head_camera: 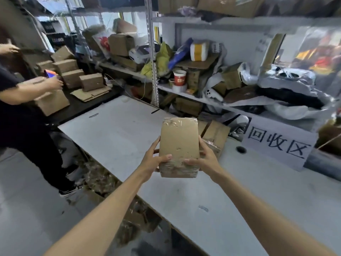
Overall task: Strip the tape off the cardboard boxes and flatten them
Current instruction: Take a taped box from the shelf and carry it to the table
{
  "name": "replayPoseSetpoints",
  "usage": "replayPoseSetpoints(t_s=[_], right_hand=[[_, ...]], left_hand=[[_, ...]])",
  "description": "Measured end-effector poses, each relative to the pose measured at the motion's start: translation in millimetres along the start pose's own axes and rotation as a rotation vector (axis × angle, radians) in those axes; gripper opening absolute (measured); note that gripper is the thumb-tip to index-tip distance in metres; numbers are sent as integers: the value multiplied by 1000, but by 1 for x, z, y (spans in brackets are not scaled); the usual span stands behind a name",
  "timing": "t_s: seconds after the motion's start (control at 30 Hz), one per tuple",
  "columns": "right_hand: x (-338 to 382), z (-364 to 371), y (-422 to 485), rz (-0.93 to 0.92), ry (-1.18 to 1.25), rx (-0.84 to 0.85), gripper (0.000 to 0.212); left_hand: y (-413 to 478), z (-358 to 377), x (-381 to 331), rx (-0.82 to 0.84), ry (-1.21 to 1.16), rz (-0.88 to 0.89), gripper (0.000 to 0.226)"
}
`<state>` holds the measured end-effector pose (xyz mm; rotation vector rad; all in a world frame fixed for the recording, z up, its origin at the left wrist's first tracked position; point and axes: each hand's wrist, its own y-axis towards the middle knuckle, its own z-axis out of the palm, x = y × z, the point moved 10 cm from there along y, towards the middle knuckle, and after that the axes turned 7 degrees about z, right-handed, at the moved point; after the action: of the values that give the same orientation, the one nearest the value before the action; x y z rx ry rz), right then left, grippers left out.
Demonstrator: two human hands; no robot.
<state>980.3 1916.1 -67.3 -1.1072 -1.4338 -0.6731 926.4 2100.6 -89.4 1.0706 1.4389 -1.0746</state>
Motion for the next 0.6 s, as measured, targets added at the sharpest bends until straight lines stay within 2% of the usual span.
replayPoseSetpoints(t_s=[0.3, 0.6], right_hand=[[-59, 12, 12, 7, 8, -267, 107], [-136, 25, -4, -65, -96, -505, 109]], left_hand=[[58, 10, 73, 252, -38, 88, 87], [66, 31, 143, 375, -53, 267, 92]])
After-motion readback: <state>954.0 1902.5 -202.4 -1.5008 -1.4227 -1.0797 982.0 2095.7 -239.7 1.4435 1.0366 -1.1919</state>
